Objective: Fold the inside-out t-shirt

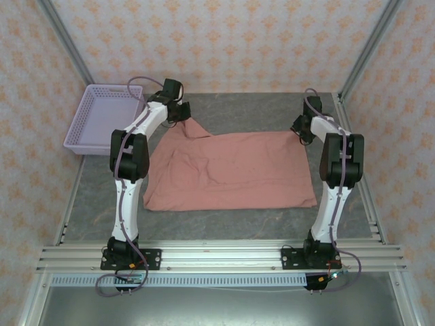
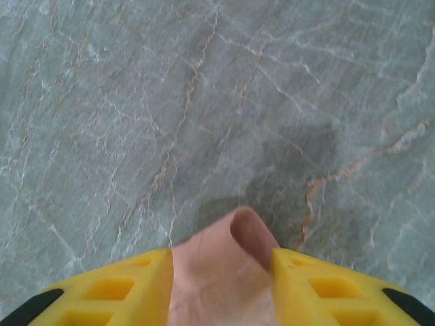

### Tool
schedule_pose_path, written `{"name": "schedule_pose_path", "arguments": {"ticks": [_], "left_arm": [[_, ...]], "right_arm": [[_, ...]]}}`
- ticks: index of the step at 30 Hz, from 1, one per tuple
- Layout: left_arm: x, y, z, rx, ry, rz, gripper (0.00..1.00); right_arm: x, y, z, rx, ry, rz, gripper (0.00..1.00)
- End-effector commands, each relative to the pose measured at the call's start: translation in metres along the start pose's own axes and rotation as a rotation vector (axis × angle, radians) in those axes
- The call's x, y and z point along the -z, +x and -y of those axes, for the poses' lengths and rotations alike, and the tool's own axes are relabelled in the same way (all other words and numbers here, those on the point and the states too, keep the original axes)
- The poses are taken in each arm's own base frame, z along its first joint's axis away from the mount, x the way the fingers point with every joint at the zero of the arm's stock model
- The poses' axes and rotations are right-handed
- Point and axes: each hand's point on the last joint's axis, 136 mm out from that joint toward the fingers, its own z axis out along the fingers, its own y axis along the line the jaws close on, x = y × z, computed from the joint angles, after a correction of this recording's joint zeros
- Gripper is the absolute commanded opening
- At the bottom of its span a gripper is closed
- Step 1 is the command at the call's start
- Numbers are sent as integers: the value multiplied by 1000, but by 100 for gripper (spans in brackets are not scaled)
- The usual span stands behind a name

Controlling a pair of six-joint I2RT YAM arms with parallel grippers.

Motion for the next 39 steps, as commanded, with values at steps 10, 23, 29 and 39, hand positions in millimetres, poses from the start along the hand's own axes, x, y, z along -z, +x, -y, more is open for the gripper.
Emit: {"name": "schedule_pose_path", "arguments": {"ticks": [10,23,29,39], "left_arm": [[25,-10,13,-44,26,34,0],[24,-7,11,-46,19,23,0],[21,-5,10,-46,19,21,0],[20,-4,8,-47,16,17,0]], "right_arm": [[-7,-18,7,70,69,-16,42],[47,-14,-11,326,138,72,46],[37,5,-21,389,163,31,45],[4,19,-28,333,152,-70,42]]}}
